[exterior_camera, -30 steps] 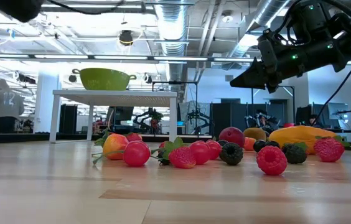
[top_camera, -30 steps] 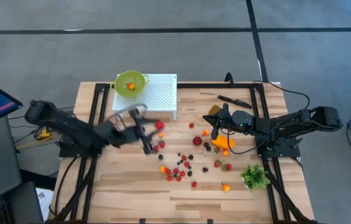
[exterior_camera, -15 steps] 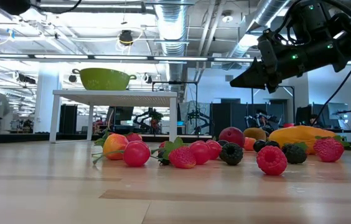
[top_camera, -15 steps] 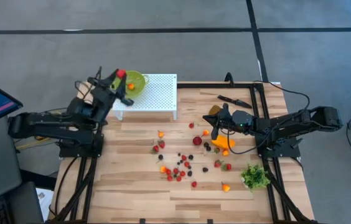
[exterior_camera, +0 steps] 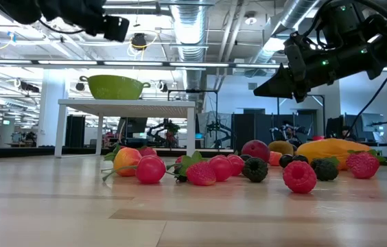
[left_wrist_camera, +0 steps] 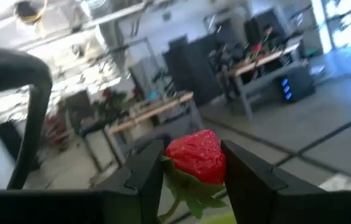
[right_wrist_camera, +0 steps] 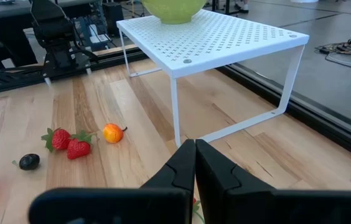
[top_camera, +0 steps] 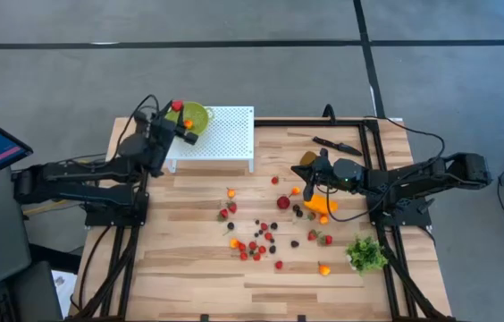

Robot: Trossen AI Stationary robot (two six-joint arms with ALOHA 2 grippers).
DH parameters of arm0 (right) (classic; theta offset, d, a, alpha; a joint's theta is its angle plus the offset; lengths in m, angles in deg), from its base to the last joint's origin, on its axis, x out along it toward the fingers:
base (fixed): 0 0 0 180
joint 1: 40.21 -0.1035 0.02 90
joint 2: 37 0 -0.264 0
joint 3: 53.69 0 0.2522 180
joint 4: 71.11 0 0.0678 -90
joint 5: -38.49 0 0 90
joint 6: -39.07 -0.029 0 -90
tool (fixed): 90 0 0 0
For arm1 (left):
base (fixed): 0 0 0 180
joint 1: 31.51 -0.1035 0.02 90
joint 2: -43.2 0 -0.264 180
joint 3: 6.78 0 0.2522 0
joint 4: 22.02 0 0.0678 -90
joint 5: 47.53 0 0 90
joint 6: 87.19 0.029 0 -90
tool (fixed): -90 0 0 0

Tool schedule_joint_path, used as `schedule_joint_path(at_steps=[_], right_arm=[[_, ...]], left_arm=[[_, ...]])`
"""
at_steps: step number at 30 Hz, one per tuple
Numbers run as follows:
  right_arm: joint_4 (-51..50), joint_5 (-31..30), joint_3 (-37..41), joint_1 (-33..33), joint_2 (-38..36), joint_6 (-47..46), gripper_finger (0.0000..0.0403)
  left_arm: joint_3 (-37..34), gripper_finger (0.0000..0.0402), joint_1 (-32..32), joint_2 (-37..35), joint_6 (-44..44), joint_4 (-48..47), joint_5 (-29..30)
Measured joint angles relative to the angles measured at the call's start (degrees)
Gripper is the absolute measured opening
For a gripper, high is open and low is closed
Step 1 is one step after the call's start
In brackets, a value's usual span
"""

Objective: Pick & Place Fruit
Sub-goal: Put the strawberry into the green strainer bowl

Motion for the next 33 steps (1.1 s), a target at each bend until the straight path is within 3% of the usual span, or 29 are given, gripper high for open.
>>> schedule_joint_path(at_steps=[8,12,19,24,33], right_arm=[[0.0,0.0,0.0,0.0,0.0,0.0,0.0006],[0.0,0.0,0.0,0.0,0.0,0.0,0.0006],[0.0,0.0,0.0,0.0,0.0,0.0,0.0006],[0.0,0.0,0.0,0.0,0.0,0.0,0.0006],[0.0,0.0,0.0,0.0,0.0,0.0,0.0006]], left_arm=[[0.0,0.0141,-0.9,0.4,-13.0,-10.7,-1.9],[0.0,0.0141,-2.9,0.4,-18.8,-16.4,-5.8],[0.0,0.0141,-6.8,0.4,-21.8,-19.1,-8.4],[0.0,0.0141,-7.1,0.4,-25.7,-22.1,-13.8],[0.0,0.0141,-7.1,0.4,-25.9,-23.7,-13.7]])
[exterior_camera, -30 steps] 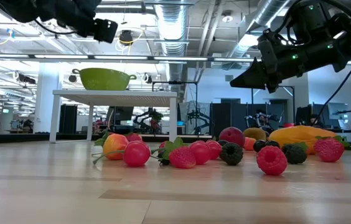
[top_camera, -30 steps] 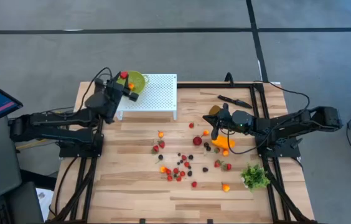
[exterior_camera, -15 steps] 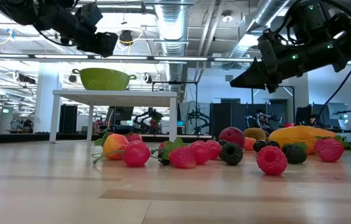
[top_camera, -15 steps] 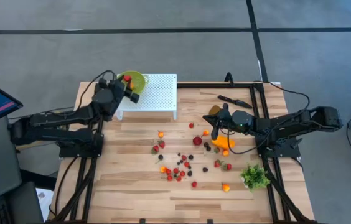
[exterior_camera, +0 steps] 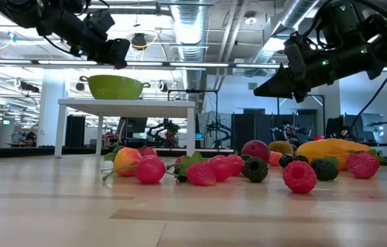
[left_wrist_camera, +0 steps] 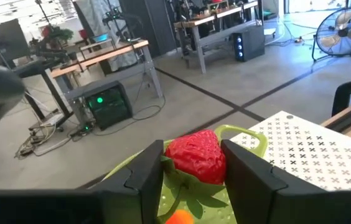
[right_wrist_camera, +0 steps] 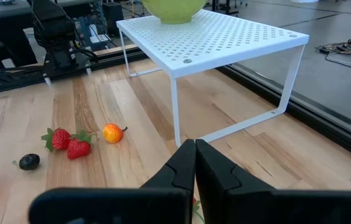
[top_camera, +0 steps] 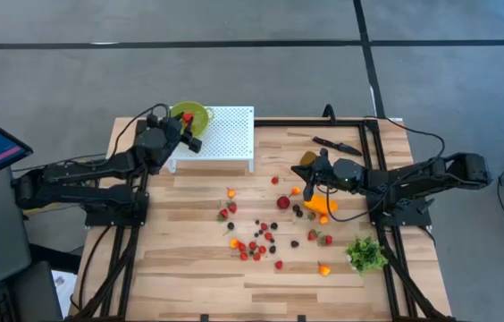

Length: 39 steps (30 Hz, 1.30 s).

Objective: Pick & Place Fruit
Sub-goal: Put the strawberry into the green strainer bowl, then put the strawberry into the green strainer bowl on the shelf

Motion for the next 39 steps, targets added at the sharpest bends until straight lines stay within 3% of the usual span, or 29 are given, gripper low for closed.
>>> schedule_joint_path(at_steps=[15,24,30,35,39], right_arm=[[0.0,0.0,0.0,0.0,0.0,0.0,0.0006],[0.0,0.0,0.0,0.0,0.0,0.0,0.0006],[0.0,0.0,0.0,0.0,0.0,0.0,0.0006],[0.0,0.0,0.0,0.0,0.0,0.0,0.0006],[0.0,0.0,0.0,0.0,0.0,0.0,0.0006]], left_arm=[[0.0,0.0145,0.0,0.0,0.4,-2.8,0.2],[0.0,0.0225,0.0,0.0,0.6,-2.7,0.2],[0.0,0.0254,0.4,0.0,0.6,-2.6,0.2],[0.0,0.0256,4.9,-0.9,0.3,-1.6,-0.6],[0.0,0.025,10.9,-1.7,-3.3,-1.3,-6.2]])
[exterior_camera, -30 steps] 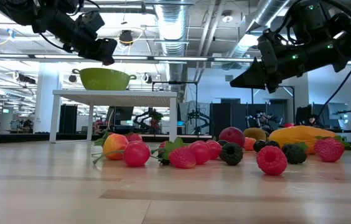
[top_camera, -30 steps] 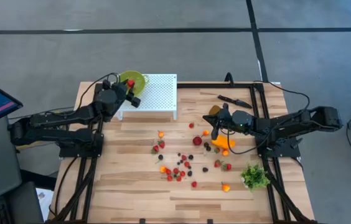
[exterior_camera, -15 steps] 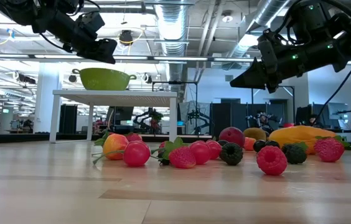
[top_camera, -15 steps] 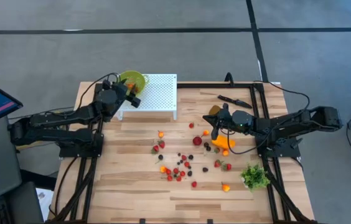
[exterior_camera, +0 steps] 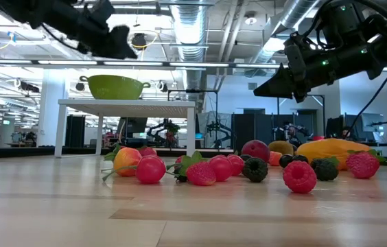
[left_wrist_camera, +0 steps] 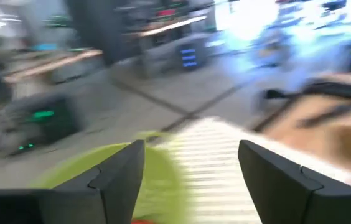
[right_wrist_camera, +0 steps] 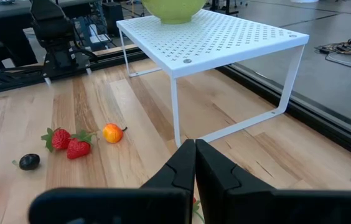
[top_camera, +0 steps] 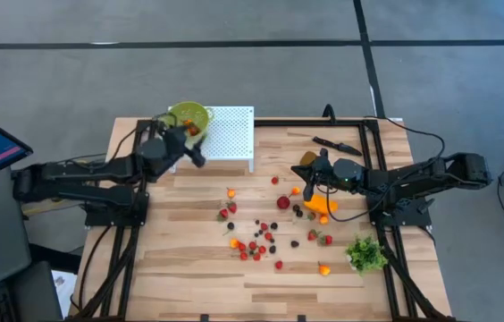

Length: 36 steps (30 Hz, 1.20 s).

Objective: Pick & Place Fruit
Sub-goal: Put the strawberry into the green strainer bowl on the shelf

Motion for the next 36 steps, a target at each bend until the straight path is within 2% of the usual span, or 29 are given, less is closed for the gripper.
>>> schedule_joint_path(at_steps=[8,14,22,26,29,36], right_arm=[[0.0,0.0,0.0,0.0,0.0,0.0,0.0006],[0.0,0.0,0.0,0.0,0.0,0.0,0.0006],[-0.2,0.0,0.0,0.0,0.0,0.0,0.0006],[-0.2,0.0,0.0,0.0,0.0,0.0,0.0006],[-0.3,0.0,0.0,0.0,0.0,0.0,0.0006],[-0.3,0.0,0.0,0.0,0.0,0.0,0.0006]], left_arm=[[0.0,0.0233,12.6,1.2,-2.5,-2.2,-17.2],[0.0,0.0222,20.2,2.9,-2.5,-8.2,-23.3],[0.0,0.022,25.1,8.2,-2.2,-11.7,-23.5],[-0.7,0.0218,24.9,14.0,-2.2,-11.8,-22.9],[-1.0,0.0214,24.1,18.2,-2.1,-11.9,-20.0],[-1.0,0.0216,23.2,23.9,-4.5,-11.0,-19.4]])
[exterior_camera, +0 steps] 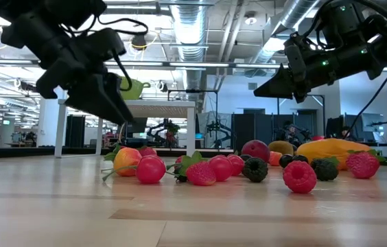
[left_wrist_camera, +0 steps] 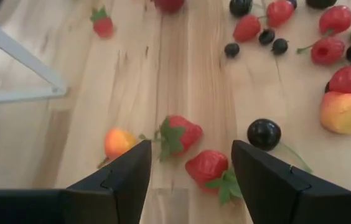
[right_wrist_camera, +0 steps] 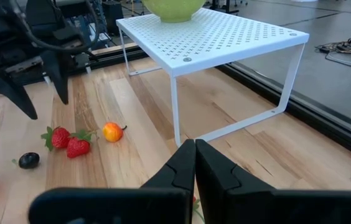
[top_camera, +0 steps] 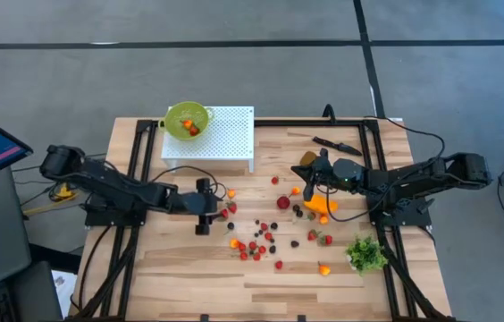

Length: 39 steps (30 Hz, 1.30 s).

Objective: Pick & Place Fruit
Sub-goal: Put the strawberry into the green strainer bowl on the shelf

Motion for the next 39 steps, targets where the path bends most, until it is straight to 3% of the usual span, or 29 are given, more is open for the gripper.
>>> schedule_joint_path(at_steps=[19,29,39], right_arm=[[0.0,0.0,0.0,0.0,0.0,0.0,0.0006],[0.0,0.0,0.0,0.0,0.0,0.0,0.0006],[0.0,0.0,0.0,0.0,0.0,0.0,0.0006]], left_arm=[[0.0,0.0209,0.0,3.9,-9.9,1.8,-1.5],[-0.8,0.0209,-0.1,13.7,-9.3,8.0,-1.8],[-0.8,0.0209,-1.1,14.3,-9.2,8.5,-2.3]])
